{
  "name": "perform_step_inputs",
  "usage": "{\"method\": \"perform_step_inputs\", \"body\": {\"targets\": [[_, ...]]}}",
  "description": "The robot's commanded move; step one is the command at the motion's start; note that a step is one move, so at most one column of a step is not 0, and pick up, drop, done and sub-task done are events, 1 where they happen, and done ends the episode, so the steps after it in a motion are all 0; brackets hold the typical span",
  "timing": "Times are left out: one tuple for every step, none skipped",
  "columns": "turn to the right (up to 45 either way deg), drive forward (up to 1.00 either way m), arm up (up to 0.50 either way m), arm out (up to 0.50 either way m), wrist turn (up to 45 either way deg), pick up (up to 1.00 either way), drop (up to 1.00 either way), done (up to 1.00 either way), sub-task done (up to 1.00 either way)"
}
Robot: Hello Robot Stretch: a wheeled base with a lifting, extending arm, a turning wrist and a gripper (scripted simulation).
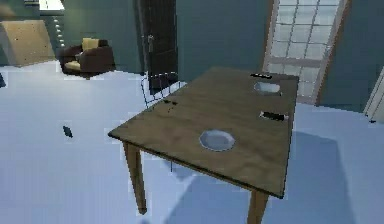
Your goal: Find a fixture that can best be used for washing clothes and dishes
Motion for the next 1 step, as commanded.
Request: {"method": "perform_step_inputs", "body": {"targets": [[0.0,0.45,0.0,0.0,0.0,0.0,0.0,0.0,0.0]]}}
